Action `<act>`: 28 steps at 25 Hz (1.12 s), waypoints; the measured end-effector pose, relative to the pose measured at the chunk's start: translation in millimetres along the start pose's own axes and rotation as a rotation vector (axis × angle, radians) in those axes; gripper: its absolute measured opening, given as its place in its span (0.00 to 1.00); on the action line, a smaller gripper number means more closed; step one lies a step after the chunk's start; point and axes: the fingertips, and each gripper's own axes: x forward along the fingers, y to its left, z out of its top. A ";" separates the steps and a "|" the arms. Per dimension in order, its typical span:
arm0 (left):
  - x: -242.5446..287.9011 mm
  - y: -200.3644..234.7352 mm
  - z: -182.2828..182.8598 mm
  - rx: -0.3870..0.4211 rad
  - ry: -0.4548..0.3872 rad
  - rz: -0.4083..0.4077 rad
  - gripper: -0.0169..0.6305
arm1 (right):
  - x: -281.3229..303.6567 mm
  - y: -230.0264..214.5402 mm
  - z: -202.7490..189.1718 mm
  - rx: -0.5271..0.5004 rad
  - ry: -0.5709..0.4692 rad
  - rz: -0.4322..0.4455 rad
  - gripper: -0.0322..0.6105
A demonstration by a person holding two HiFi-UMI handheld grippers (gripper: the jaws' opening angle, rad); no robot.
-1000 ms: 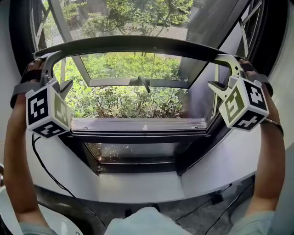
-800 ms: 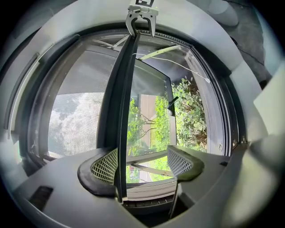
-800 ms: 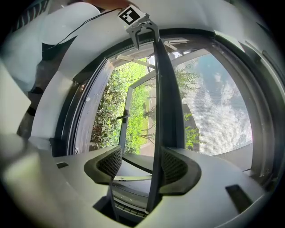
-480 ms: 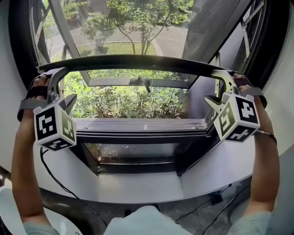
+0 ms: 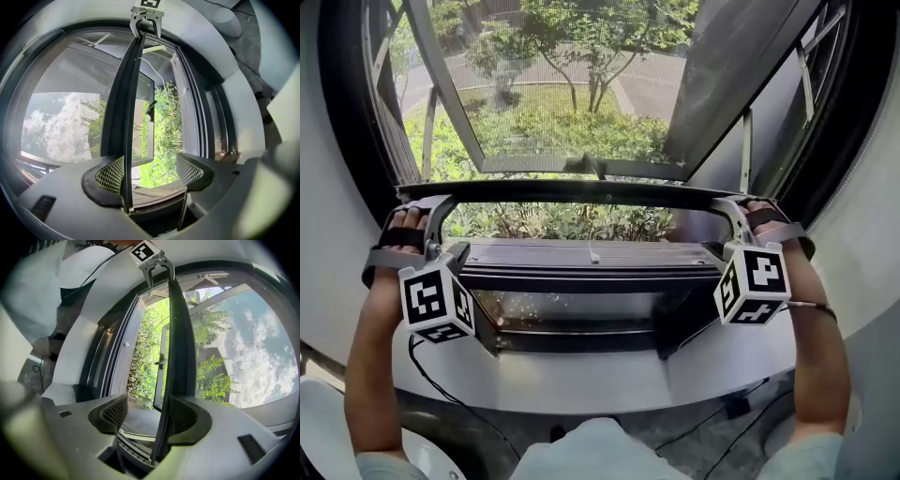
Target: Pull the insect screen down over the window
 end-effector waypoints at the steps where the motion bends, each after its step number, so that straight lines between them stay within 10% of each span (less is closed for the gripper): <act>1: 1.5 -11.7 0.1 -0.002 0.001 -0.021 0.58 | 5.1 10.4 1.0 -0.004 -0.001 0.017 0.49; 13: 31.4 -125.0 -2.7 -0.001 0.017 -0.189 0.58 | 59.2 112.8 16.4 0.007 0.005 0.141 0.49; 28: 40.6 -147.6 -0.7 -0.012 0.015 -0.171 0.58 | 73.8 129.9 18.8 0.068 0.002 0.112 0.48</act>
